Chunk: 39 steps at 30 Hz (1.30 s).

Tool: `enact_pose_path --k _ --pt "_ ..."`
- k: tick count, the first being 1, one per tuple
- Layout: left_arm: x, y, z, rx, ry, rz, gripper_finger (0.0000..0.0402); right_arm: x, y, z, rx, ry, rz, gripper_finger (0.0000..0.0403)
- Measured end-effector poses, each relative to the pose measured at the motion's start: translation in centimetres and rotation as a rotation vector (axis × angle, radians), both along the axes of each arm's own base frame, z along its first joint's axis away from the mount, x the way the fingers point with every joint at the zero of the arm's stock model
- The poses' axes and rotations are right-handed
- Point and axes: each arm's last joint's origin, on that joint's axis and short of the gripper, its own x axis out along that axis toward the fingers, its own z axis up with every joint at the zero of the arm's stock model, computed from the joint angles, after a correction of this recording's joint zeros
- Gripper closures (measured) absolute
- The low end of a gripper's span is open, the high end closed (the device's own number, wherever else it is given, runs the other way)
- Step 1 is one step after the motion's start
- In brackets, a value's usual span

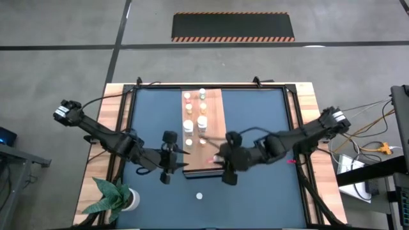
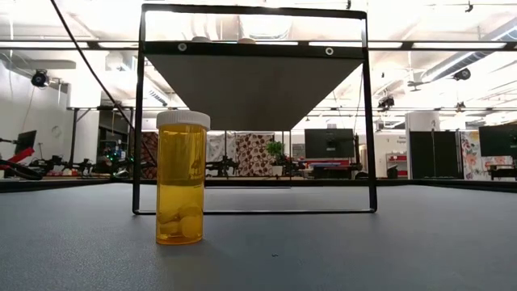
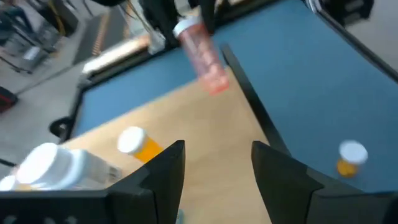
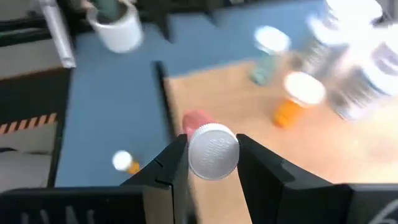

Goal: Pick and place medicine bottles onto shelf by color
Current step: Put the pink pill bottle on the shelf

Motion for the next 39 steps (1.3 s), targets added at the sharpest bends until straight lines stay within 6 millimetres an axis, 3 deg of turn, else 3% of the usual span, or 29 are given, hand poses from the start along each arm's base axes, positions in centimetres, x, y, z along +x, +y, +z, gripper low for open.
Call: enact_pose_path --k 6,11,15,30,39 --pt "-1.1 0.7 -0.1 -0.016 -0.062 0.021 0.0233 0.5 -2.5 1.3 0.1 0.139 -0.068 0.0295" --pt "-1.7 1.0 -1.0 0.0 -0.103 0.005 0.0233 2.2 -2.3 1.3 0.129 0.174 -0.034 0.0295" --pt "-2.4 1.3 -1.5 -0.005 -0.116 0.003 0.0233 3.0 -2.3 0.9 0.09 0.301 -0.06 0.0294" --pt "-3.5 1.9 -1.9 -0.037 -0.172 0.004 0.0233 6.6 -1.8 -0.1 0.022 0.497 -0.097 0.0292" --pt "-3.4 1.9 -2.0 -0.036 -0.167 0.005 0.0233 7.0 -1.8 -0.4 0.021 0.503 -0.098 0.0227"
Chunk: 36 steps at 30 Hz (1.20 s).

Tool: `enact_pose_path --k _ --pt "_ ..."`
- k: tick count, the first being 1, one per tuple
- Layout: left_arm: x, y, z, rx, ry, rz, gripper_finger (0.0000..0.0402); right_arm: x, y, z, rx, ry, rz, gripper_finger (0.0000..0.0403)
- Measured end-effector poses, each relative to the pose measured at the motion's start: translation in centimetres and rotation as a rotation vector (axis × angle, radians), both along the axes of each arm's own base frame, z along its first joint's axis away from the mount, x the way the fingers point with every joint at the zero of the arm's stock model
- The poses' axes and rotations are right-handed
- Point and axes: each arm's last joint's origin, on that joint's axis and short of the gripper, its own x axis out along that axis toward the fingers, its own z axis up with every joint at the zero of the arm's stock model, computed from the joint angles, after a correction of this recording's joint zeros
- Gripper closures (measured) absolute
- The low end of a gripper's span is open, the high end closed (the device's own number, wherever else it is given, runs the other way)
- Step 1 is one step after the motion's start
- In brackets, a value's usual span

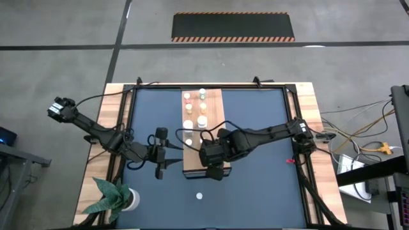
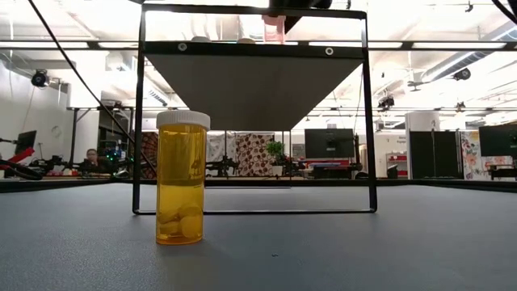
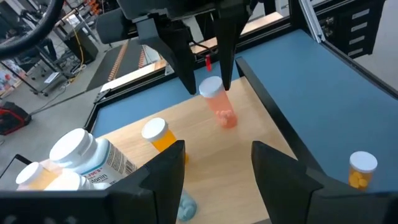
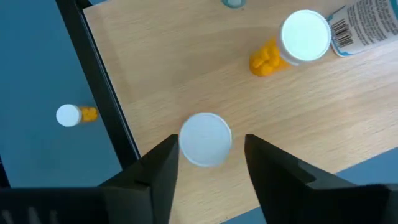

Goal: Pick and place medicine bottles onto shelf by color
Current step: Put the pink pill bottle on the shelf

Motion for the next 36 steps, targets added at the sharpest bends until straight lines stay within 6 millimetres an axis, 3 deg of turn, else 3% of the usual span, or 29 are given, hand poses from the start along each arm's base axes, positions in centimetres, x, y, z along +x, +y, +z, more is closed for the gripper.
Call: enact_pose_path --k 8,15,19,26,36 --pt "0.0 0.0 -0.1 0.0 0.0 0.0 0.0233 -0.8 -0.2 1.2 0.004 -0.017 0.012 0.0196" --pt "0.0 0.0 -0.1 -0.001 -0.001 0.0 0.0233 -3.3 -0.9 3.4 -0.009 0.012 0.01 0.0226" --pt "0.0 0.0 -0.1 -0.001 -0.001 0.0 0.0233 -3.6 -1.1 2.8 -0.059 0.067 -0.001 0.028" --pt "0.1 0.0 -0.1 0.0 0.0 0.0 0.0233 -2.2 -0.7 -0.5 -0.067 0.086 0.003 0.0382" --pt "0.1 0.0 -0.1 0.0 0.001 0.0 0.0233 -0.9 -0.1 -1.9 0.018 0.008 0.06 0.0394"
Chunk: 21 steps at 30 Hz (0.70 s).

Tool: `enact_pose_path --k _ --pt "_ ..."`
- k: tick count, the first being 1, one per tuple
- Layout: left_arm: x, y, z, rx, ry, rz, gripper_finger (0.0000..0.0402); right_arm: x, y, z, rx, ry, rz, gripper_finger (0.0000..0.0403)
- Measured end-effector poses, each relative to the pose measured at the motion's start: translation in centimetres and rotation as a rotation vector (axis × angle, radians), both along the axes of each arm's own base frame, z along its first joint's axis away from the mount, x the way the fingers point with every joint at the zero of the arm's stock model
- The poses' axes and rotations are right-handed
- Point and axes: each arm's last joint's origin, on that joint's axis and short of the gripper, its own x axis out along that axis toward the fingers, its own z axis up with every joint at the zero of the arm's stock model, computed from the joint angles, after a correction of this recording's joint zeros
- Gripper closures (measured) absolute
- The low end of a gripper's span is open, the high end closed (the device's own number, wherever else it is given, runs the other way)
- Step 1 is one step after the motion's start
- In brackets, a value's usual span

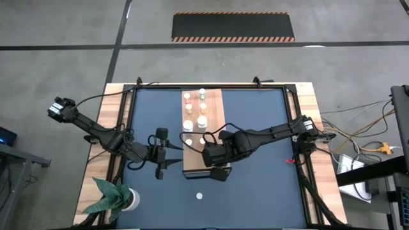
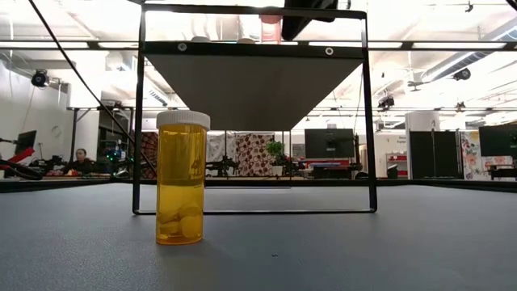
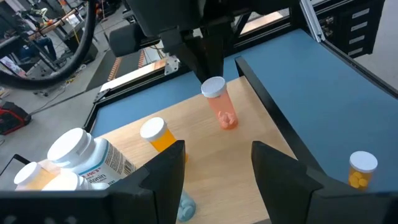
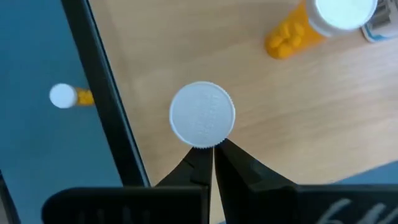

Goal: Pick and place medicine bottles onto shelf by color
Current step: Put the pink pill bottle on the shelf

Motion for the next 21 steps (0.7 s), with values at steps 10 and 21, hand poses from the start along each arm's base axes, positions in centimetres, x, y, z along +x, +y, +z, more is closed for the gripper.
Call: enact_pose_path --k 10,21 --pt "0.0 0.0 0.0 0.001 0.002 0.0 0.0233 0.9 0.2 -0.8 0.014 -0.069 -0.001 0.0394" --pt "0.1 0.0 0.2 -0.003 -0.019 -0.002 0.0233 2.2 0.1 -1.8 0.024 -0.183 0.017 0.0394"
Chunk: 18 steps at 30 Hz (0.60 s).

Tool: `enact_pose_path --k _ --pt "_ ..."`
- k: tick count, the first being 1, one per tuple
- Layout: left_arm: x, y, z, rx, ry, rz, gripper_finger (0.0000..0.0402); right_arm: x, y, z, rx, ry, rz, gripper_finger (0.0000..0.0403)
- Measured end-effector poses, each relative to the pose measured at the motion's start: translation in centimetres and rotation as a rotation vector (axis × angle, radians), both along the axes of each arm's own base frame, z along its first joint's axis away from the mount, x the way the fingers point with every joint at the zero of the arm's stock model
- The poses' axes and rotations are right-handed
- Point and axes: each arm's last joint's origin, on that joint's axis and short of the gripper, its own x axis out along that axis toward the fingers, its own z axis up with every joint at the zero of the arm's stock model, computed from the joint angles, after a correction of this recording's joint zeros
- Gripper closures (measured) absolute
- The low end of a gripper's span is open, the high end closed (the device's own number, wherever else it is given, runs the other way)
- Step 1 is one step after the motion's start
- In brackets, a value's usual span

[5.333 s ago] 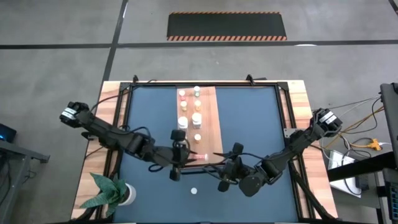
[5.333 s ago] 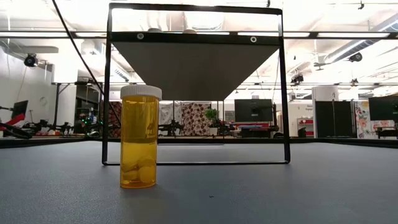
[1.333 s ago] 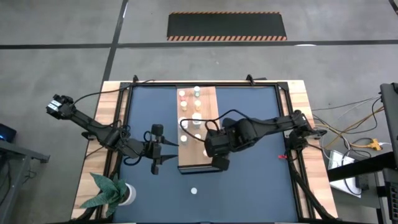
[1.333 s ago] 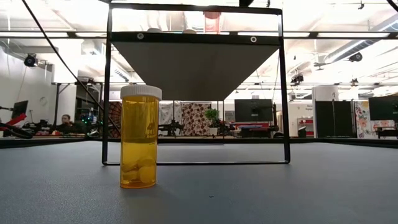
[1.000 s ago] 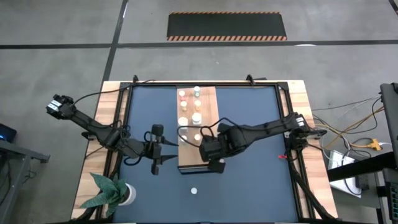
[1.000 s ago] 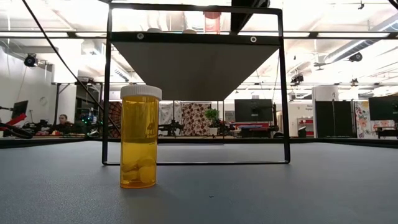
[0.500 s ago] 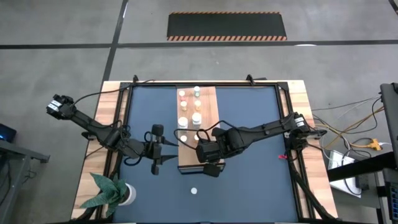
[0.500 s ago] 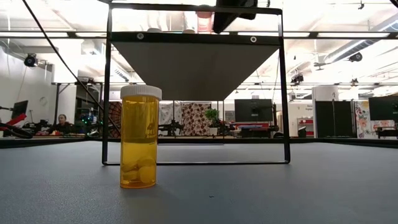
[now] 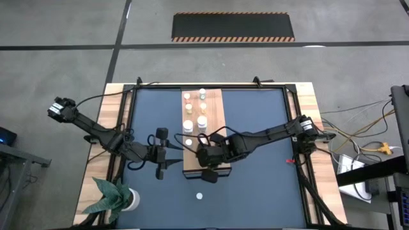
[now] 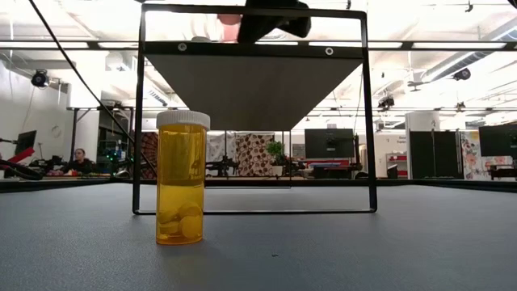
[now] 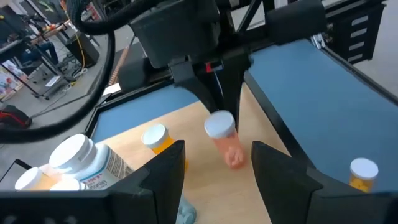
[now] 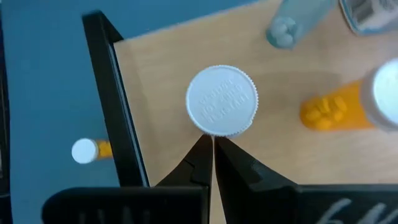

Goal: Pick and place medicine bottles onto shelf by color
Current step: Put the pink pill bottle on the shelf

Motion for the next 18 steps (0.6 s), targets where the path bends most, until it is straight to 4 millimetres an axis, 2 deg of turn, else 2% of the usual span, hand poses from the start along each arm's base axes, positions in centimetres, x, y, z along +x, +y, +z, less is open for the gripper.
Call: enact_pose_path --k 13,18 --pt "0.01 -0.04 0.08 -0.004 -0.008 -0.001 0.0233 0.98 -0.28 0.36 -0.038 -0.1 0.082 0.0394" --pt "-0.08 0.01 -0.25 0.004 0.021 0.001 0.0233 0.62 -0.82 0.06 -0.055 -0.043 0.081 0.0394"
